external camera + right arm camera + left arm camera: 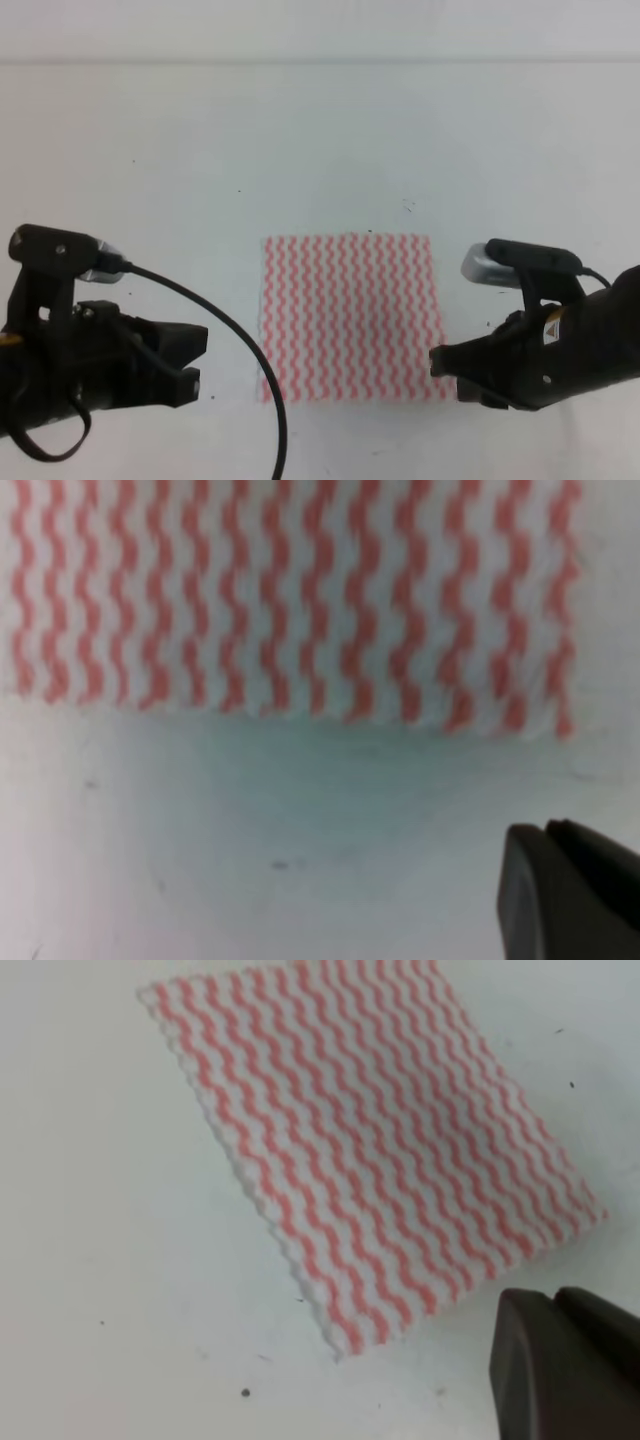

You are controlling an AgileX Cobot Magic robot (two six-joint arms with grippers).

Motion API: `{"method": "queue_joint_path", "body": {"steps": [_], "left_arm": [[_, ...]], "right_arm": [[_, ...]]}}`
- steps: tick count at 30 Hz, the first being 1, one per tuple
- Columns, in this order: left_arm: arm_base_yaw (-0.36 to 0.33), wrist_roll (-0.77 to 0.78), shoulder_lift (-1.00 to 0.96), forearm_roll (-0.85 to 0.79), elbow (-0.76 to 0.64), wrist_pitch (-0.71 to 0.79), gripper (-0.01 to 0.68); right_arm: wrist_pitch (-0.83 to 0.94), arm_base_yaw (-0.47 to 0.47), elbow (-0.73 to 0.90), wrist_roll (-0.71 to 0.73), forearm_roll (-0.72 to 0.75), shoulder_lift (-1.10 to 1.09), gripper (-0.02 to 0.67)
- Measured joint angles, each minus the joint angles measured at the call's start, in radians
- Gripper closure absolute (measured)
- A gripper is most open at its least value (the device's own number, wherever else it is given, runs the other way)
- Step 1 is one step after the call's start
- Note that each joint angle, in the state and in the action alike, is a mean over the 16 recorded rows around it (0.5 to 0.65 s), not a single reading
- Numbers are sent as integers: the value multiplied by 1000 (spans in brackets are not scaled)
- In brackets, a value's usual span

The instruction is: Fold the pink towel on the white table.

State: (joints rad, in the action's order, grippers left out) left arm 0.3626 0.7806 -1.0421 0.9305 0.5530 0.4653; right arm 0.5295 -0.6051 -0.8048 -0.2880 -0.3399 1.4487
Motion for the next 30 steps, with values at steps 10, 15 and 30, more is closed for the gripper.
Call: {"method": "queue_joint_path", "body": {"steps": [10,15,30], "left_arm": [[0,1,1,0,0,-5,676],[0,2,1,0,0,-5,676],[0,3,2,1,-1,-3,676]], "right_arm": [[28,24,0,-101,46,25,489],[4,24,0,-130,43,66,408],[-64,24,0,-159,18,185,394]]}}
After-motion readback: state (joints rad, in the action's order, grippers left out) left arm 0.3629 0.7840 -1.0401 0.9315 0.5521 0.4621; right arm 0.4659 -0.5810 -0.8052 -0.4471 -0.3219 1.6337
